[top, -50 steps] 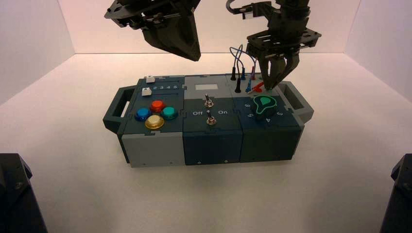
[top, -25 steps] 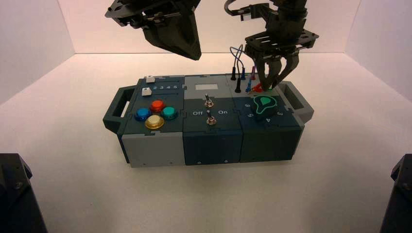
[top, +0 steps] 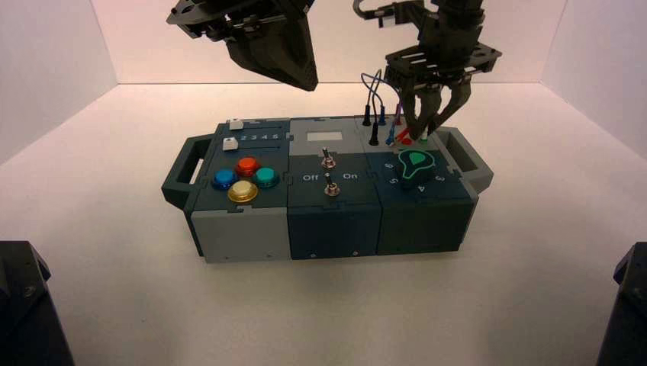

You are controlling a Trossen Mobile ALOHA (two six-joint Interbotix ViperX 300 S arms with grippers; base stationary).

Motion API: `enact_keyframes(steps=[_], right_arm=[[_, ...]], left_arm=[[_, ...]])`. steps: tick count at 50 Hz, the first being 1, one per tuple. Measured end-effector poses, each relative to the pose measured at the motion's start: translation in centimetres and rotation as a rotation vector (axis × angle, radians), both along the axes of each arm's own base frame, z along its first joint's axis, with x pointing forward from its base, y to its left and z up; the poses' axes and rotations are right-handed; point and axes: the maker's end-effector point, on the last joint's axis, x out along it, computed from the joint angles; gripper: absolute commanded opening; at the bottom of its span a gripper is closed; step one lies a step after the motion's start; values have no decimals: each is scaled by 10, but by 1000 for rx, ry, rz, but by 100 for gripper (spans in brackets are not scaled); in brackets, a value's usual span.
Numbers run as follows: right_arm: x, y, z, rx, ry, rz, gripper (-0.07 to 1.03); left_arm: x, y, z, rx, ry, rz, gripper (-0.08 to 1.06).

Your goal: Insert the white wire.

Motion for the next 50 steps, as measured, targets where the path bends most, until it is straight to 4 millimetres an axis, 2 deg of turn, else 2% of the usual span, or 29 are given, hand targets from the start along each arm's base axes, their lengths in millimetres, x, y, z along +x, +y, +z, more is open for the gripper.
enact_keyframes(steps=[5,21,30,50], right_arm=[[0,-1,2,2,-4,-3,33],[-4,-3,2,-10,17,-4,19],[-5,-3,2,-14,21,0,-2],[-5,-3,0,-14,24,1,-2]], left_arm=[[0,-1,1,-2,-3,-1,-3],[0,0,0,1,-2,-2,-3],[0,0,0,0,-1,-1,-3],[0,0,0,8,-8,-15,-3]])
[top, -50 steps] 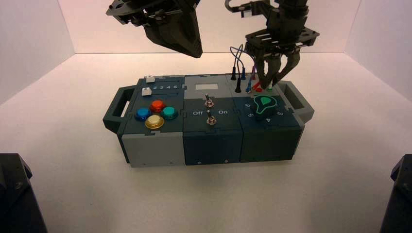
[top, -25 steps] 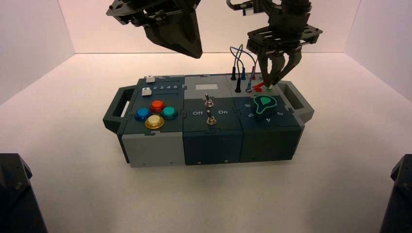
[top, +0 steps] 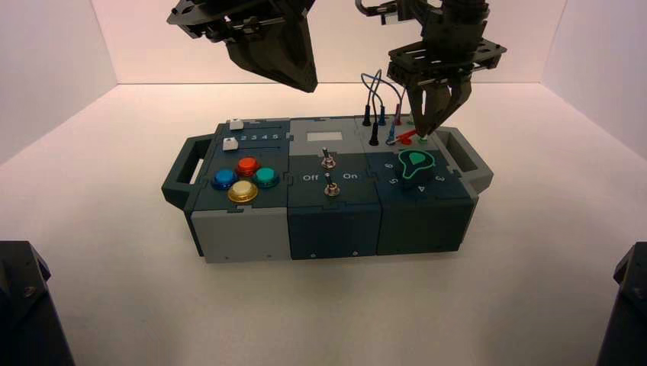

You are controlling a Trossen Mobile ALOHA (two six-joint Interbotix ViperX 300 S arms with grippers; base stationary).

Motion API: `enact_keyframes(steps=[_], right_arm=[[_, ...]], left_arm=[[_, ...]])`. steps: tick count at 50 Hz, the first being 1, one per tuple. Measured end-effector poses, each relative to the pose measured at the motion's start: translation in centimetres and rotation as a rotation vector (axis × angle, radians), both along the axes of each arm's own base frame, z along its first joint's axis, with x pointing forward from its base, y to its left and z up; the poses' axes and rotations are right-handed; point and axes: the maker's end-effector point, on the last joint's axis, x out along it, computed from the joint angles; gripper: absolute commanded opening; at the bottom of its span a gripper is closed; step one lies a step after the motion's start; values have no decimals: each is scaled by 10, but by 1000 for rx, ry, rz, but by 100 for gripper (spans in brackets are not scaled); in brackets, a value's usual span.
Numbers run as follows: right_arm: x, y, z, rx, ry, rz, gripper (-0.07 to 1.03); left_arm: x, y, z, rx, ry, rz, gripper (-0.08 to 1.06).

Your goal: Insert the white wire.

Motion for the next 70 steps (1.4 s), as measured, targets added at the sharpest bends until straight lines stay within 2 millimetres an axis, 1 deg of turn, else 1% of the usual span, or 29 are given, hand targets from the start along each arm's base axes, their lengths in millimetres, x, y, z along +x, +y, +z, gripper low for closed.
enact_keyframes(steps=[13,22,24,26,27,29,38,51,59,66,70], right_arm=[[0,-1,-5,-9,18,-3,-2],[1,0,-4,-9,18,-2,-1],[0,0,-4,-9,18,0,1],[1,0,-3,-8,13,1,7],[1,0,-3,-7,13,0,7],[0,0,-2,-7,13,0,14],[-1,-1,0,-10,16,-1,30],[0,0,13,6,-11,-3,31],[-8,-5,20,-11,18,-9,31],[-14,-8,21,-21,37,-8,31],[-14,-8,28,-14,24,-7,31]], left_arm=[[0,0,0,1,1,0,-3],[0,0,-1,1,1,0,-3],[0,1,-1,2,2,0,-3],[0,0,-1,2,0,-1,-3],[0,1,-1,3,1,-1,-3],[-1,0,-1,3,1,-3,-3],[0,0,1,-2,-3,-1,-3],[1,1,7,-17,-16,3,-3],[4,4,11,-22,-25,12,-3],[9,11,15,-19,-36,23,-3],[11,16,21,-21,-56,22,-3]])
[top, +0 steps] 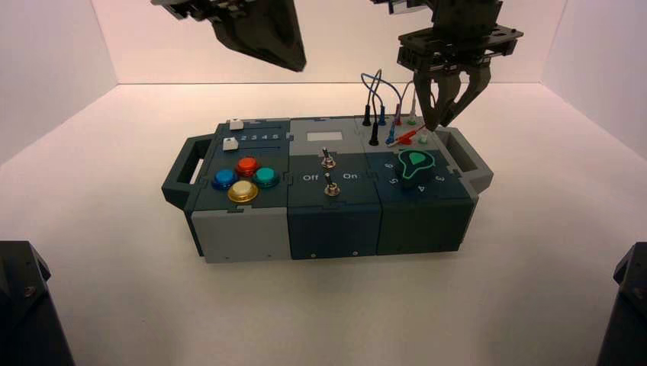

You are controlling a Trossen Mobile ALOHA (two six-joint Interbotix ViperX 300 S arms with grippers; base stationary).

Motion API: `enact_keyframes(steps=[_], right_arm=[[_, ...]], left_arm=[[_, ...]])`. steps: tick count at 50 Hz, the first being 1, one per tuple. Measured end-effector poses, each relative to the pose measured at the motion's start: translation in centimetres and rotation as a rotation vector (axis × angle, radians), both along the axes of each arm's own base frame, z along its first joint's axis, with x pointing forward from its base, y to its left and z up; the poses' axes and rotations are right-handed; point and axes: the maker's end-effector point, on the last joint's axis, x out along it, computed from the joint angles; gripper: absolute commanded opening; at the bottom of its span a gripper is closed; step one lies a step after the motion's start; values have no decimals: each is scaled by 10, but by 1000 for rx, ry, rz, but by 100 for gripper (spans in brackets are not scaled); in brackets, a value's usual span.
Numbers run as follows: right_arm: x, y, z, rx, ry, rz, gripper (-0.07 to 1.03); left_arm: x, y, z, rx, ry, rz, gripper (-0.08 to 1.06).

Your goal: Insert the white wire.

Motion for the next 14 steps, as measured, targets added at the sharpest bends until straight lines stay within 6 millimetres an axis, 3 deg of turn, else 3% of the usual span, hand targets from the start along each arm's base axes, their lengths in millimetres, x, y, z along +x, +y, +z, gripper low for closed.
enact_keyframes(steps=[9,14], right_arm=[[3,2,24,39,-73,3,31],[3,2,27,44,-86,4,31]], left_arm=[[6,15,10,-17,-24,40,-3],[6,20,14,-25,-34,50,-3]])
